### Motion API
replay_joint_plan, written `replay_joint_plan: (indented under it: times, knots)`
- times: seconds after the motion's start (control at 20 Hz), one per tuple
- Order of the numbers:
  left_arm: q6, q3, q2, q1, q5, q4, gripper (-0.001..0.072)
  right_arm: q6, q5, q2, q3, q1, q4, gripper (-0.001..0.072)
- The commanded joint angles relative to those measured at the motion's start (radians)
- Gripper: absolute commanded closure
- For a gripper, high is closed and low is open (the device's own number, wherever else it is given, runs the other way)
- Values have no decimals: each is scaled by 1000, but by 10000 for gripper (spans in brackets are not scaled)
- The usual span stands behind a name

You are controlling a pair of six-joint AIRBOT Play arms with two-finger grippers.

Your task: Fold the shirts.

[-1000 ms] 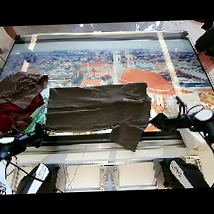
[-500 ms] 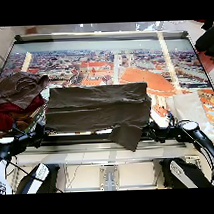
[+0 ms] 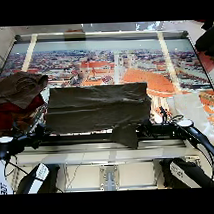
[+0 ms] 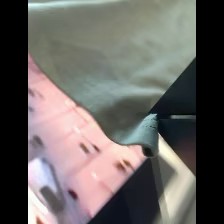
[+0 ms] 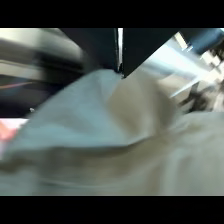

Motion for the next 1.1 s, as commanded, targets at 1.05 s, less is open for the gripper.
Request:
replay_joint_plan:
  times: [1.05]
  knots:
    - [-304,1047,-679,-591,-3,756,703,73,37,-624,1036,32,-296,703]
